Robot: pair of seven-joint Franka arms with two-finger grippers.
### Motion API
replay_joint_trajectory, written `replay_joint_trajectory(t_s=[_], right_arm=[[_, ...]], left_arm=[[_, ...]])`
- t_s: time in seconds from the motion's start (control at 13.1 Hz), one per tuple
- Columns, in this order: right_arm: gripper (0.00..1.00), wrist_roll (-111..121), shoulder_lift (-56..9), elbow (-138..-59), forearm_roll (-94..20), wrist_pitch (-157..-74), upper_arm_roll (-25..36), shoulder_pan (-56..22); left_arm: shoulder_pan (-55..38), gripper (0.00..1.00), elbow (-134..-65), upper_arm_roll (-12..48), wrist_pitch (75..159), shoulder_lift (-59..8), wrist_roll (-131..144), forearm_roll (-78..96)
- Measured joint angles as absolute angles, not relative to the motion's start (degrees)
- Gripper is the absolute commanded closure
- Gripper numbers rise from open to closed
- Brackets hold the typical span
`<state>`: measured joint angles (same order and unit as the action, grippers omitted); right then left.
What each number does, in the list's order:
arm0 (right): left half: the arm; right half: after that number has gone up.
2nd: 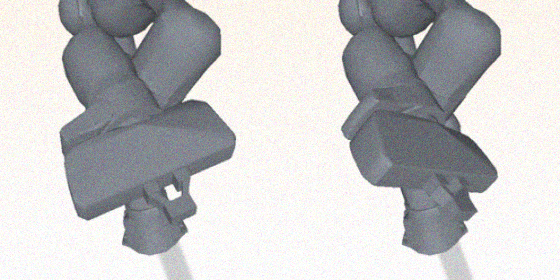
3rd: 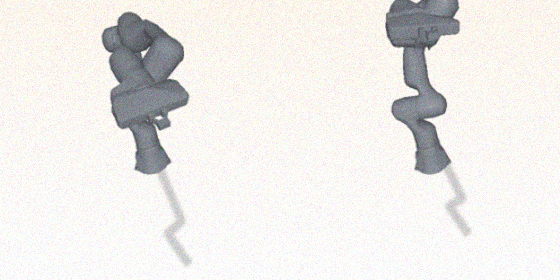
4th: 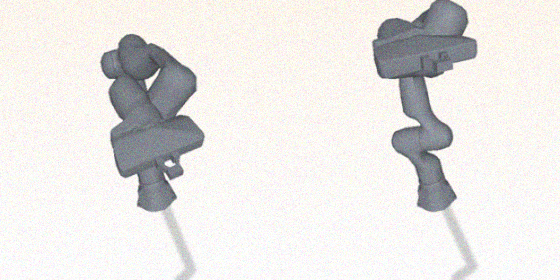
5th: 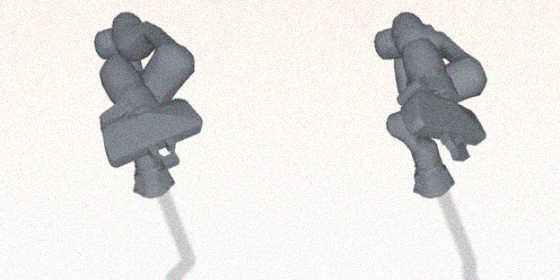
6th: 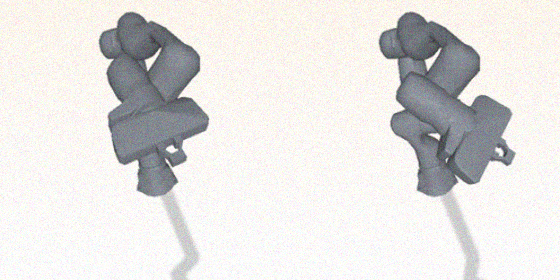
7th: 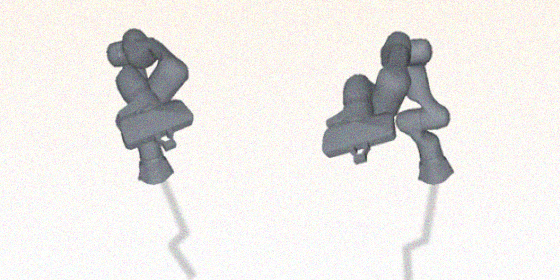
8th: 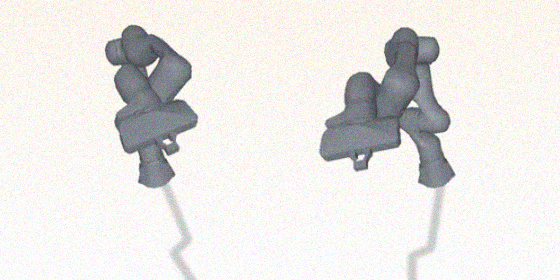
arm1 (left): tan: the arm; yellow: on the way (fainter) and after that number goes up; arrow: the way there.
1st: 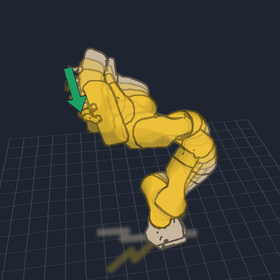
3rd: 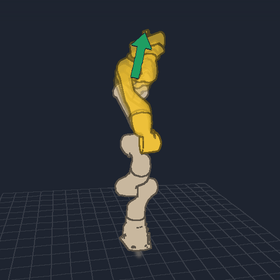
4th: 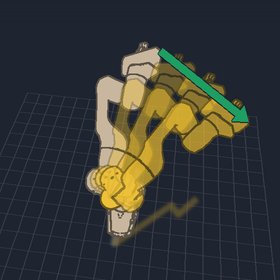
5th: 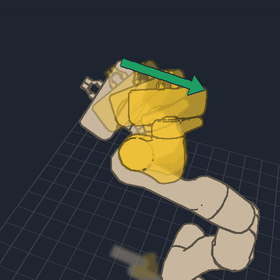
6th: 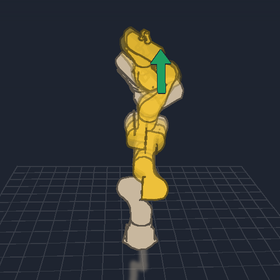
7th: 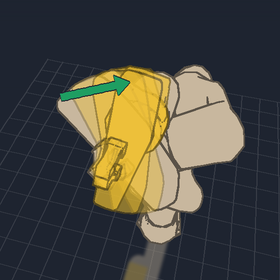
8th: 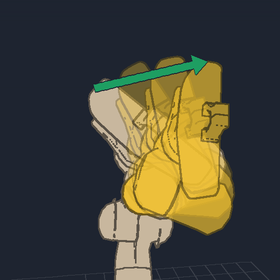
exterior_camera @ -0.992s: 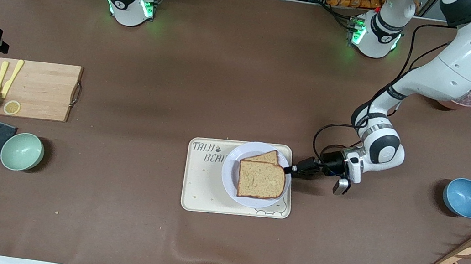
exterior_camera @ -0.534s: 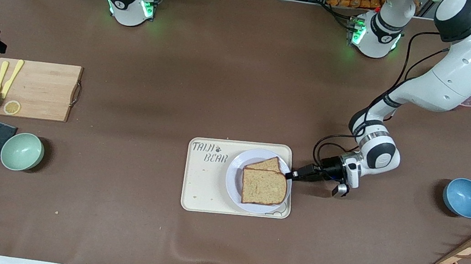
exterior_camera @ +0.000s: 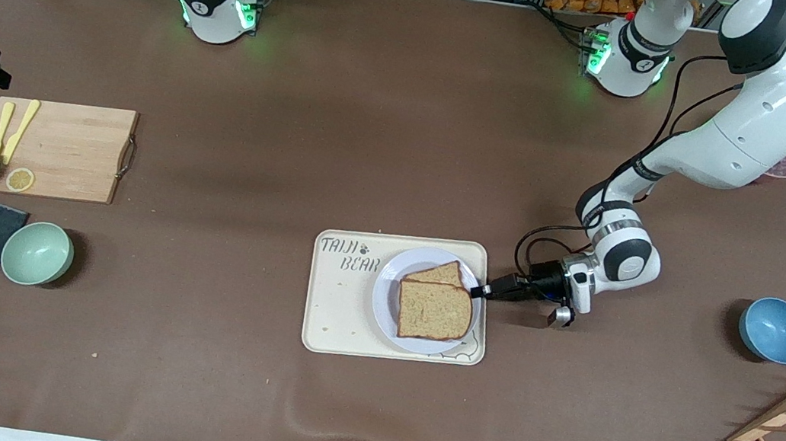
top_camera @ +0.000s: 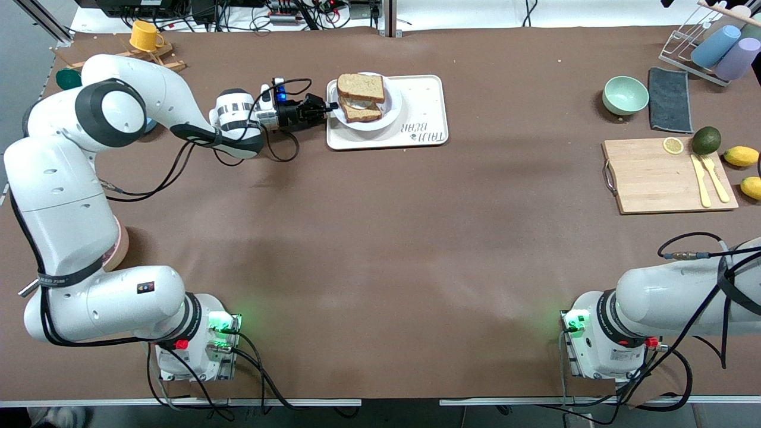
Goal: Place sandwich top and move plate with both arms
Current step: 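Open the left gripper and release the plate rim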
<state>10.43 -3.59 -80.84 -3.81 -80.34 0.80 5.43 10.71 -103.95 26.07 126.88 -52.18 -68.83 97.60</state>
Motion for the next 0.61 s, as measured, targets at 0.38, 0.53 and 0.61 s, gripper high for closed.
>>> replay_joint_trajectory(t_s=[0.38, 0.53, 0.61], right_arm=[[0.00, 9.0, -3.6, -80.8, -3.7, -81.1, 0.8, 5.4], [0.00, 8.2, -3.6, -80.8, -3.7, -81.1, 0.7, 5.4], [0.00, 8.1, -3.6, -80.8, -3.7, -81.1, 0.7, 5.4]], left_arm=[[10.1, 0.80, -103.6, 25.8, 128.1, -52.4, -68.4, 97.6], [10.1, 0.76, -103.6, 25.8, 128.1, -52.4, -68.3, 97.6], [10.1, 0.74, -103.6, 25.8, 128.1, -52.4, -68.3, 97.6]])
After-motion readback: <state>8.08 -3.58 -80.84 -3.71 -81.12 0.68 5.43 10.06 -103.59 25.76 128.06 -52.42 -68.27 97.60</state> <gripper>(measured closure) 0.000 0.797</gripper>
